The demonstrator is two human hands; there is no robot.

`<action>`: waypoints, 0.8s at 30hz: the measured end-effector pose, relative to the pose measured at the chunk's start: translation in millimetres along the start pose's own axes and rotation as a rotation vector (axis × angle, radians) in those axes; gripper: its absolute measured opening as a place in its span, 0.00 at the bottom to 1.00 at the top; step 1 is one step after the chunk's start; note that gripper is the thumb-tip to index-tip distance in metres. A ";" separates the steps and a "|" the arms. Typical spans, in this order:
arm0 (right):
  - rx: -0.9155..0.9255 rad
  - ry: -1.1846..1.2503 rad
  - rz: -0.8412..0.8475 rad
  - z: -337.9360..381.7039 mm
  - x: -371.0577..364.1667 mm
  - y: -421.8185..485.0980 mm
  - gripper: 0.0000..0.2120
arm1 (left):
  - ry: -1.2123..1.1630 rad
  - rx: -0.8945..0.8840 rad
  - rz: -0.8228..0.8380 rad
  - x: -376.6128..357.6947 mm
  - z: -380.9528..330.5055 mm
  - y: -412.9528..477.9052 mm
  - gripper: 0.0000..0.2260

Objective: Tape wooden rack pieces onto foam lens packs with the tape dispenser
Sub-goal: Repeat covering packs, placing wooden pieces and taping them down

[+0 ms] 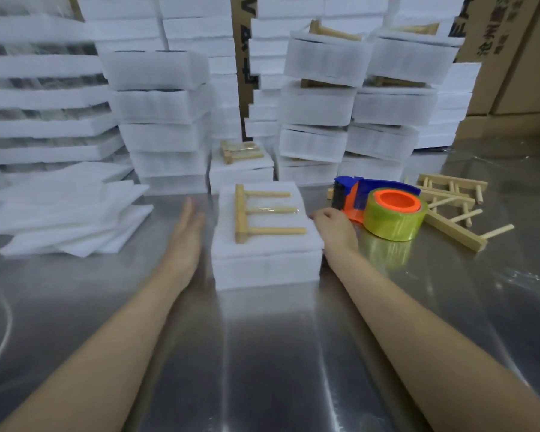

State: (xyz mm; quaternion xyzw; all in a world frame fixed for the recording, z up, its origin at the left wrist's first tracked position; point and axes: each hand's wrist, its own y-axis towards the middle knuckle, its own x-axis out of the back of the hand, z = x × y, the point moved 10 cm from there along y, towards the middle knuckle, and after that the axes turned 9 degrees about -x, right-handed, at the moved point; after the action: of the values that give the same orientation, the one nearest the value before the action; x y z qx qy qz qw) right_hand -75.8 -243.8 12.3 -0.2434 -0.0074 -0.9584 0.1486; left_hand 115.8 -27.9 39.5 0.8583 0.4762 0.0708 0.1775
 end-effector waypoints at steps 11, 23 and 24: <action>-0.101 0.667 0.458 12.6 -36.4 -29.1 0.23 | -0.337 0.152 0.235 -36.5 16.0 -11.6 0.14; 0.029 0.908 0.723 33.9 -43.0 -44.6 0.25 | -0.477 0.240 0.178 -32.7 21.9 -12.8 0.39; 0.014 0.907 0.745 34.4 -43.4 -46.5 0.25 | -0.483 0.258 0.190 -34.1 22.1 -14.8 0.38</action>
State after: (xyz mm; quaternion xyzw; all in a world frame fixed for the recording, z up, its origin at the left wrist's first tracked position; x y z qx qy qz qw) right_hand -36.9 -184.1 24.9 0.2056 0.1366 -0.8500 0.4655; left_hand 92.1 -54.7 15.1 0.9066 0.3424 -0.1806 0.1679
